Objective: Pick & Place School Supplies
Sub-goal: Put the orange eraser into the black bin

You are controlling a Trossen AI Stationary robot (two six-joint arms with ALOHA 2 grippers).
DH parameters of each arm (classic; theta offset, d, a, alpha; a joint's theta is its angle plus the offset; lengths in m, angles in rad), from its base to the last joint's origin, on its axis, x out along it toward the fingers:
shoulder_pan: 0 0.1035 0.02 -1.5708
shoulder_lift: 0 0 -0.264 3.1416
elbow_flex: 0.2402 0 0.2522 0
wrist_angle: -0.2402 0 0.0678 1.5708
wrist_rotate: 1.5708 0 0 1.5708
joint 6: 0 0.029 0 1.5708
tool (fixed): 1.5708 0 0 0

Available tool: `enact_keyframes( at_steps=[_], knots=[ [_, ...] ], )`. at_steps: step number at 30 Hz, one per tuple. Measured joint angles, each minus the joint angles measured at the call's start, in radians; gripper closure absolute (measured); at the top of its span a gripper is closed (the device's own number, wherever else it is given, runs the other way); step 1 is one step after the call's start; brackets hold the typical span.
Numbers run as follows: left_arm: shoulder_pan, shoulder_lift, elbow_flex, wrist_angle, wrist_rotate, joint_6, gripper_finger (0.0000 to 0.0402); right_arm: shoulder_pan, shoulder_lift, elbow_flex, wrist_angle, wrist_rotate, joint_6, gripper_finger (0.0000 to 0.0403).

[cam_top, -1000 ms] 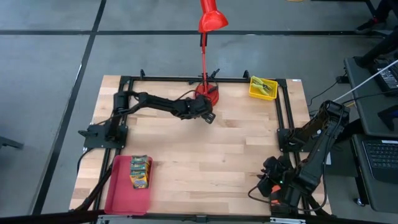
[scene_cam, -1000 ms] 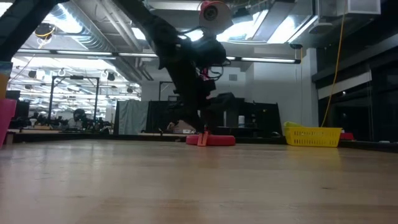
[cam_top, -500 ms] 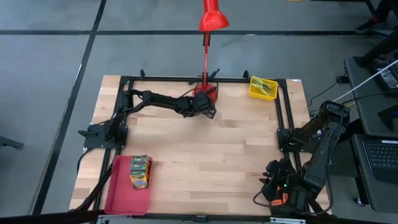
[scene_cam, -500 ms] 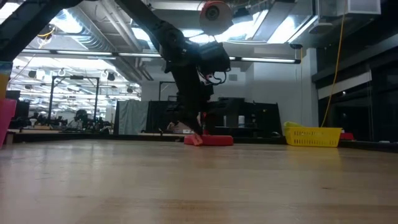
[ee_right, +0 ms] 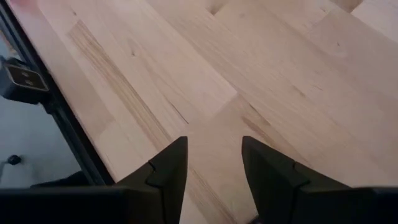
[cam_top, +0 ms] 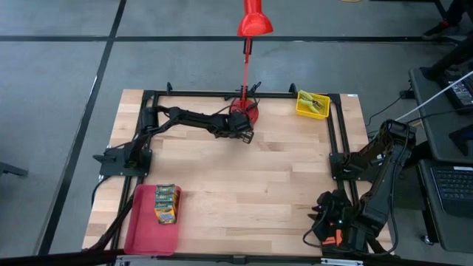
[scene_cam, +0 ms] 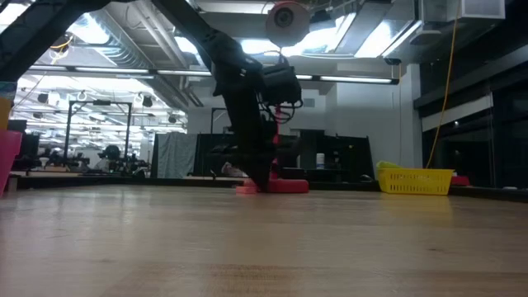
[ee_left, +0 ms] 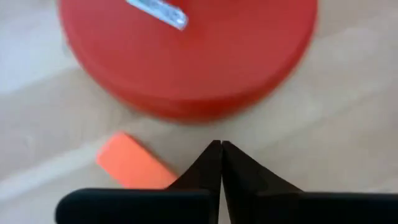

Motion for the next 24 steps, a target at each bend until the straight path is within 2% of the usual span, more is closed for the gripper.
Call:
enact_keyframes(
  at_steps=[4, 12, 16, 21, 24],
  knots=[
    [-0.029, -0.012, -0.003, -0.045, 0.007, 0.002, 0.0399, 0.0, 0.0, 0.0, 0.015, 0.041, 0.017, 0.0246],
    [-0.08, -0.107, -0.001, -0.148, -0.106, 0.018, 0.0384, -0.012, 0.0, 0.0, 0.023, 0.102, 0.037, 0.0246],
    [-0.069, -0.128, 0.0, -0.121, -0.093, 0.005, 0.0341, -0.025, 0.0, 0.0, 0.025, 0.128, 0.029, 0.0246],
    [-0.004, -0.123, 0.0, -0.129, -0.004, -0.257, 0.0268, -0.028, 0.0, 0.0, 0.031, 0.148, 0.029, 0.0246],
    [0.025, -0.117, -0.001, -0.137, 0.019, -0.351, 0.0232, -0.028, 0.0, 0.0, 0.047, 0.151, 0.029, 0.0246]
  ],
)
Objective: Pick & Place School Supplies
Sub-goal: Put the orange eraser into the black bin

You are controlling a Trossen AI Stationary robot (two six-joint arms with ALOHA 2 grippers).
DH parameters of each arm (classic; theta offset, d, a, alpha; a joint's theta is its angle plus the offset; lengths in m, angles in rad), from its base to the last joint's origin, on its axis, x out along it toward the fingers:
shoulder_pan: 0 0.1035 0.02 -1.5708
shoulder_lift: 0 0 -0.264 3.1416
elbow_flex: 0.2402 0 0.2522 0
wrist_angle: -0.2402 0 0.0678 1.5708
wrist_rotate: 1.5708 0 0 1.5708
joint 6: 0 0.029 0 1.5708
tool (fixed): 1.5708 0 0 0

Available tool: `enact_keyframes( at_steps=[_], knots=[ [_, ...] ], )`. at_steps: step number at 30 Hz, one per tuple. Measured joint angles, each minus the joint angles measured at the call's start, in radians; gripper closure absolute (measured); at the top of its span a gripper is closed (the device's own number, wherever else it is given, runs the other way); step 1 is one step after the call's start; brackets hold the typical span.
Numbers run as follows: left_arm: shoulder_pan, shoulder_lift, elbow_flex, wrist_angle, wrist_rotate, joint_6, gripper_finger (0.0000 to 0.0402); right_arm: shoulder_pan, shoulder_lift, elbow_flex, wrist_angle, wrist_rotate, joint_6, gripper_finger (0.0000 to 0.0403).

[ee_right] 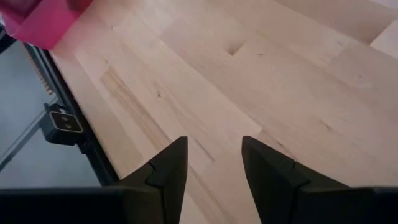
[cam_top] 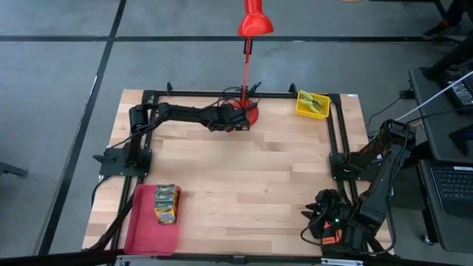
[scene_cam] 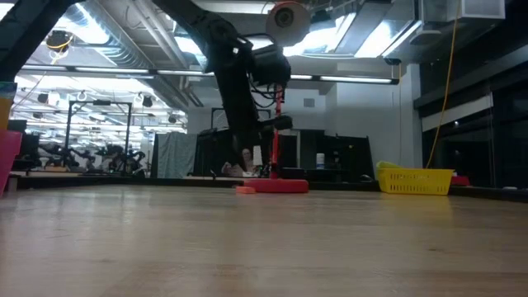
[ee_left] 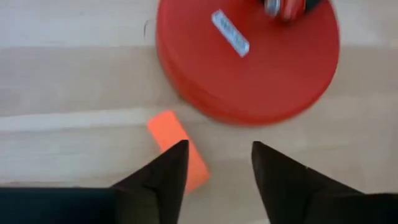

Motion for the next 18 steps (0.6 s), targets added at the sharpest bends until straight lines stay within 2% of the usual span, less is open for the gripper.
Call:
enact_keyframes(
  at_steps=[7, 13, 18],
  knots=[
    [0.029, 0.004, 0.001, 0.005, -0.007, -0.061, 0.0192, 0.0, 0.0, 0.0, 0.027, 0.0, 0.0, 0.0246],
    [0.037, 0.054, 0.001, -0.05, 0.055, -0.131, 0.0193, 0.0, 0.0, 0.0, 0.027, 0.0, -0.004, 0.0246],
    [0.031, 0.088, 0.002, -0.061, 0.044, -0.189, 0.0205, 0.0, 0.0, 0.0, 0.033, 0.0, -0.003, 0.0246]
  ],
)
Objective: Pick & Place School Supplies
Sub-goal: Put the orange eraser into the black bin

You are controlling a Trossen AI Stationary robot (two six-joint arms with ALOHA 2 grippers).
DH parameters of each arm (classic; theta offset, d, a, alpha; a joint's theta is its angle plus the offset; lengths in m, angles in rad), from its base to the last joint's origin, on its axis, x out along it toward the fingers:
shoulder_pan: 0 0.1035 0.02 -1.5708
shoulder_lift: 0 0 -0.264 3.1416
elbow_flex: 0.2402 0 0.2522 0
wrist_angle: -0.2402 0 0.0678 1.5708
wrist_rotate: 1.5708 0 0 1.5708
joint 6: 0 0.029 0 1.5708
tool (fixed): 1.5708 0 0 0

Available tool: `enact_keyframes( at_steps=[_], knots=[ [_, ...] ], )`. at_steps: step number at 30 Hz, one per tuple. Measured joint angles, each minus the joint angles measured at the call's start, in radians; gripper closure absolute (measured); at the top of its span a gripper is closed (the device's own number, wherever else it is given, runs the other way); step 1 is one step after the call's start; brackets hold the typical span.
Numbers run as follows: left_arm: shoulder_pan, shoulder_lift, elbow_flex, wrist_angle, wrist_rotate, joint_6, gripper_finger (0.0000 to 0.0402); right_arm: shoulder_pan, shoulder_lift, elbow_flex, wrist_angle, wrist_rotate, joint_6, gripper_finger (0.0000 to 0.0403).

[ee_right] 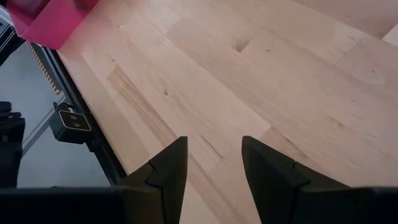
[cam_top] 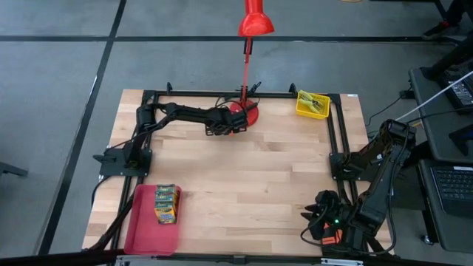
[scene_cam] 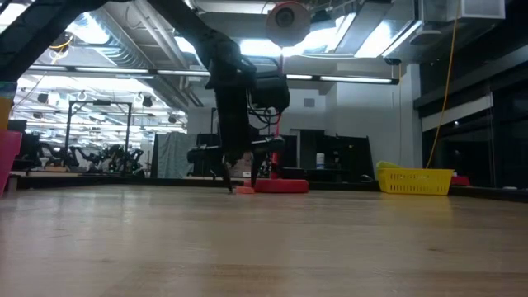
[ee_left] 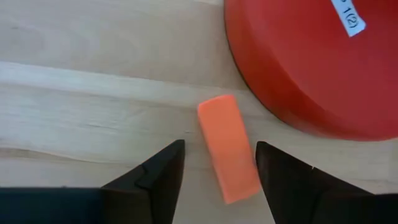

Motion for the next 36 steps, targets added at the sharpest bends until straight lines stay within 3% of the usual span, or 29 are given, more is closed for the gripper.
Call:
enact_keyframes(
  at_steps=[9, 29, 36],
  knots=[
    [-0.008, 0.005, 0.001, -0.001, -0.027, -0.04, 0.0229, 0.0, 0.0, 0.0, 0.01, 0.0, -0.012, 0.0246],
    [-0.003, 0.034, 0.002, -0.043, 0.016, 0.138, 0.0304, 0.002, 0.0, 0.0, 0.027, 0.045, -0.029, 0.0246],
    [-0.013, 0.028, 0.007, -0.04, 0.025, 0.178, 0.0313, 0.002, 0.0, 0.0, 0.04, 0.076, -0.029, 0.0246]
  ],
)
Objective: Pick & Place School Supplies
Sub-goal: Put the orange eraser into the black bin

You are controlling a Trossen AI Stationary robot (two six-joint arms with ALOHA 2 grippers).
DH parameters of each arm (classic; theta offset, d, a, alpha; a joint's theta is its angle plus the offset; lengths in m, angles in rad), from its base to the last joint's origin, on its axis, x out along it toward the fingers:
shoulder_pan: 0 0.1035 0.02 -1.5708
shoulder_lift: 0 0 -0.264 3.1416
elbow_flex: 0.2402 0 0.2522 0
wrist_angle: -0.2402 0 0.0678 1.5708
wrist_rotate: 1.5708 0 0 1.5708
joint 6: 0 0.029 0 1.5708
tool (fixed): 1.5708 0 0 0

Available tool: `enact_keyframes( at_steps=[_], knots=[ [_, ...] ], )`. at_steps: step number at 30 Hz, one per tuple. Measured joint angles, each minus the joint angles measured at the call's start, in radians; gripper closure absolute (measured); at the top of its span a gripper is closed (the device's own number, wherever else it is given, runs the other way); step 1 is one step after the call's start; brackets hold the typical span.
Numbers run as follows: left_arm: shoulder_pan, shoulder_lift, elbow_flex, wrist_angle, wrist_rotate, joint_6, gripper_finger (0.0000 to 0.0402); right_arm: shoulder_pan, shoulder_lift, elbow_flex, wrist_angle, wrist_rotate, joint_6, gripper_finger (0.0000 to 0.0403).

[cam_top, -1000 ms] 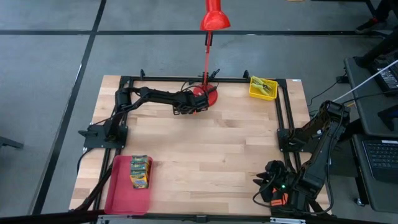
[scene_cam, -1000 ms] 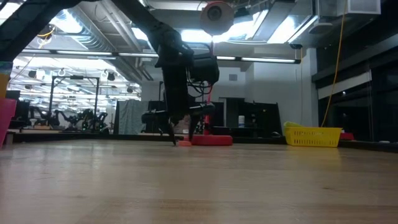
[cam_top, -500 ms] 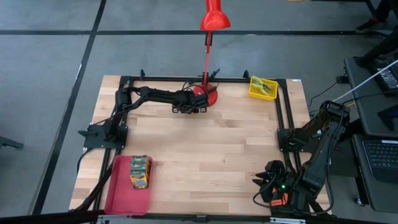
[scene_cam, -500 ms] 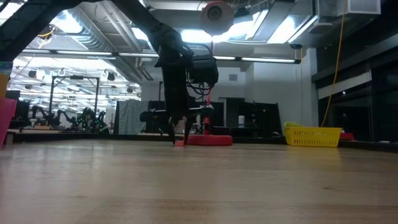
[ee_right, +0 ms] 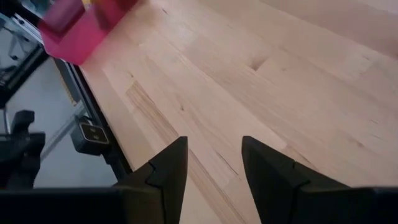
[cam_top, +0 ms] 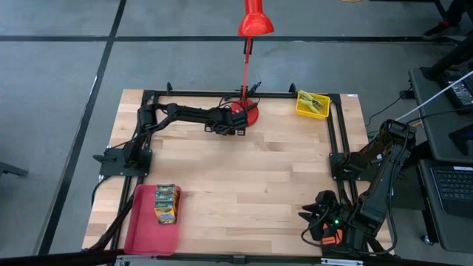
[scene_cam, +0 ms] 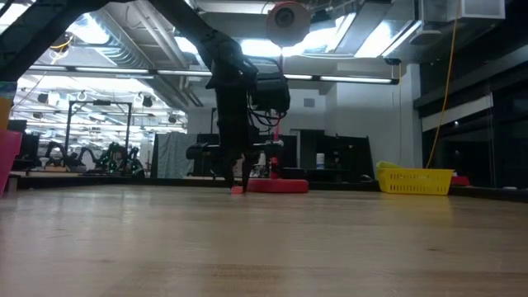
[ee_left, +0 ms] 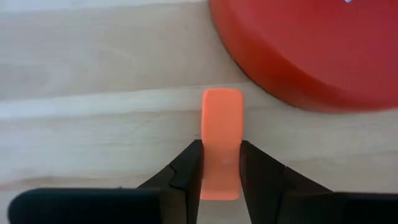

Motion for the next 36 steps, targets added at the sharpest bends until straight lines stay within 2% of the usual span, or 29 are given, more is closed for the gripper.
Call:
enact_keyframes(
  at_steps=[3, 5, 7, 13, 15, 20, 23, 29, 36],
  knots=[
    [-0.015, -0.006, 0.024, -0.024, -0.007, 0.067, 0.0313, 0.0, 0.0, 0.0, 0.007, 0.03, 0.0, 0.0246],
    [-0.031, -0.007, 0.038, -0.034, 0.023, 0.093, 0.0313, -0.002, 0.0, 0.0, 0.007, 0.039, 0.0, 0.0246],
    [-0.056, -0.03, 0.042, -0.047, 0.103, 0.117, 0.0312, -0.004, 0.0, 0.0, 0.007, 0.051, 0.002, 0.0246],
    [-0.154, -0.116, 0.044, -0.056, 0.142, 0.157, 0.0315, -0.026, 0.0, 0.0, 0.007, 0.064, -0.005, 0.0246],
    [-0.195, -0.161, 0.044, -0.012, 0.187, 0.18, 0.0315, -0.037, 0.0, 0.0, 0.008, 0.087, -0.023, 0.0246],
    [-0.29, -0.264, 0.046, 0.201, 0.393, 0.319, 0.0316, -0.088, 0.0, 0.0, 0.009, 0.103, -0.135, 0.0246],
    [-0.331, -0.298, 0.048, 0.285, 0.515, 0.339, 0.0317, -0.126, 0.0, 0.0, 0.034, 0.121, -0.319, 0.0246],
    [-0.36, -0.313, 0.048, 0.3, 0.744, 0.36, 0.0317, -0.233, 0.0, 0.0, 0.219, 0.179, -0.874, 0.0246],
    [-0.367, -0.313, 0.047, 0.359, 0.858, 0.357, 0.0318, -0.369, 0.0, 0.0, 0.545, 0.009, -1.355, 0.0246]
  ],
)
